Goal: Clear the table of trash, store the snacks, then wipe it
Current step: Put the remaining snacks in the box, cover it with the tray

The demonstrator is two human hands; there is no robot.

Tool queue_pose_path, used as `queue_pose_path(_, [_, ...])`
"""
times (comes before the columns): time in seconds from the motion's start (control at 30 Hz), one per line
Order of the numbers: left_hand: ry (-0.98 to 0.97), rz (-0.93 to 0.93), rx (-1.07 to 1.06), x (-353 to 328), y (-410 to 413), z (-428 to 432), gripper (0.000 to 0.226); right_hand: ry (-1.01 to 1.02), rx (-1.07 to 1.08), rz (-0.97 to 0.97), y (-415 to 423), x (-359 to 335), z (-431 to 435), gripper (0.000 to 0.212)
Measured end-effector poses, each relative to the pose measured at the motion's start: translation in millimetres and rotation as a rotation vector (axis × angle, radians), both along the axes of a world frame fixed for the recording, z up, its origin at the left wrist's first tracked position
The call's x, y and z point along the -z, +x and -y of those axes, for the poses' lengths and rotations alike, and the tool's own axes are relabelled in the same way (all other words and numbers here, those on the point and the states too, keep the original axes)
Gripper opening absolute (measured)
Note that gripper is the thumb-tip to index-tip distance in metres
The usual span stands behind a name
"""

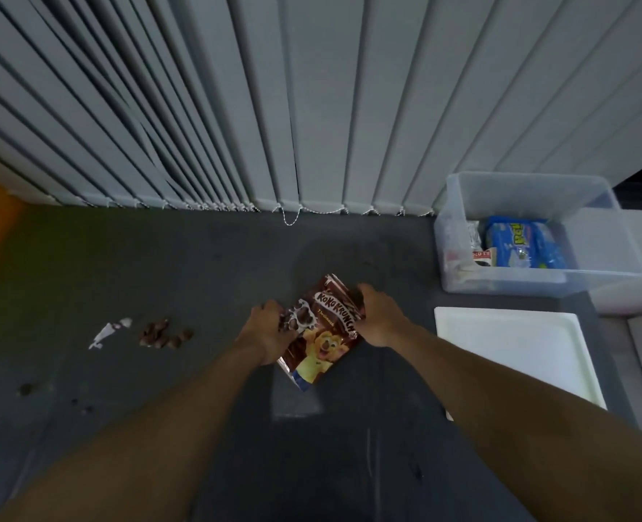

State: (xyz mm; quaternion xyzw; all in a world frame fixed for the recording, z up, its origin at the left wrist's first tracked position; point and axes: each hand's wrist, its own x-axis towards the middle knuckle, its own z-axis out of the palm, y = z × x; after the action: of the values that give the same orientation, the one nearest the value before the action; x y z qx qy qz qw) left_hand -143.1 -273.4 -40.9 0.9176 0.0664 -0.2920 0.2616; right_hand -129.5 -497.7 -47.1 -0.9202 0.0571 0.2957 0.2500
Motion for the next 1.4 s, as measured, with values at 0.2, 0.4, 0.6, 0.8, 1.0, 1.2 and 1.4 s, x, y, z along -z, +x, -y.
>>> queue_pose_path(0.2, [-0.092, 0.103, 0.042, -30, 23, 7, 0.033, -0.016, -0.058, 0.041, 15, -44, 24, 0.021])
queue_pose_path(0.4, [-0.117, 0.292, 0.116, -74, 57, 28, 0.039, 0.090, 0.101, 0.215, 26, -91, 55, 0.017])
queue_pose_path(0.6, [-0.165, 0.472, 0.265, -117, 95, 85, 0.039, 0.182, 0.261, 0.431, 34, -126, 113, 0.027])
queue_pose_path(0.8, [-0.188, 0.559, 0.355, -141, 118, 181, 0.038, 0.141, 0.290, 0.631, 30, -138, 186, 0.039])
queue_pose_path(1.0, [-0.233, 0.567, 0.449, -145, 138, 268, 0.024, 0.117, 0.399, 0.631, 27, -137, 254, 0.035])
queue_pose_path(1.2, [-0.144, 0.508, 0.556, -121, 153, 321, 0.024, 0.010, 0.417, 0.543, 30, -118, 296, 0.031])
queue_pose_path(1.4, [0.029, 0.546, 0.703, -90, 159, 331, 0.028, -0.131, 0.321, 0.289, 39, -84, 300, 0.030])
